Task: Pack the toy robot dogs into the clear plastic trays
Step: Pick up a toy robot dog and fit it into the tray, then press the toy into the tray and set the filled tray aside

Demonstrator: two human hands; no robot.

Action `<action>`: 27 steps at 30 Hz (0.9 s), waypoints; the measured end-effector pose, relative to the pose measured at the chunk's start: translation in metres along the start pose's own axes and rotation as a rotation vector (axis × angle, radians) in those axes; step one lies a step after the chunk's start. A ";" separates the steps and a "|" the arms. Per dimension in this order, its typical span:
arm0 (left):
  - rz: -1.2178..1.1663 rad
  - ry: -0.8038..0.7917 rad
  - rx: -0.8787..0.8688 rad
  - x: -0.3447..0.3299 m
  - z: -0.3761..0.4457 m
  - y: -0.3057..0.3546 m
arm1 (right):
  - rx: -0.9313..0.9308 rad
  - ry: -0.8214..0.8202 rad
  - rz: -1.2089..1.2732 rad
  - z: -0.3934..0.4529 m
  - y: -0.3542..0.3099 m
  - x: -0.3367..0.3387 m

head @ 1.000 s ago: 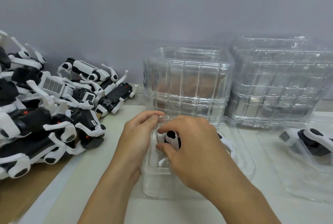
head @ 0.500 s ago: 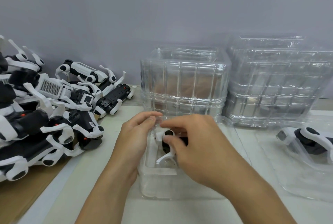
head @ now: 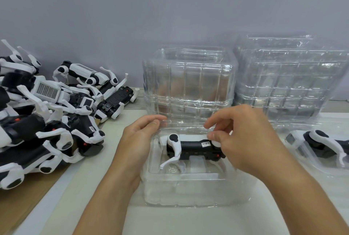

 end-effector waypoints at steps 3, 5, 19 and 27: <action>0.004 0.005 0.000 0.000 -0.001 0.000 | -0.004 0.011 0.005 0.001 0.000 0.000; 0.006 0.010 0.003 0.000 -0.001 0.000 | -0.008 0.026 0.006 0.001 0.001 0.001; 0.138 -0.021 -0.117 -0.001 -0.003 0.009 | 0.004 0.024 0.090 0.002 0.003 0.001; 0.544 -0.210 -0.606 -0.015 -0.026 0.061 | 0.093 0.144 0.199 0.003 0.001 0.008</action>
Point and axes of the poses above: each hand's wrist, its own z-axis towards the middle knuckle, its own x-axis out of the back of the hand, y = z × x, the point moved 5 cm from there along z, towards the middle knuckle, and after that the axes turned 5 degrees about -x, right-handed, at the moved point
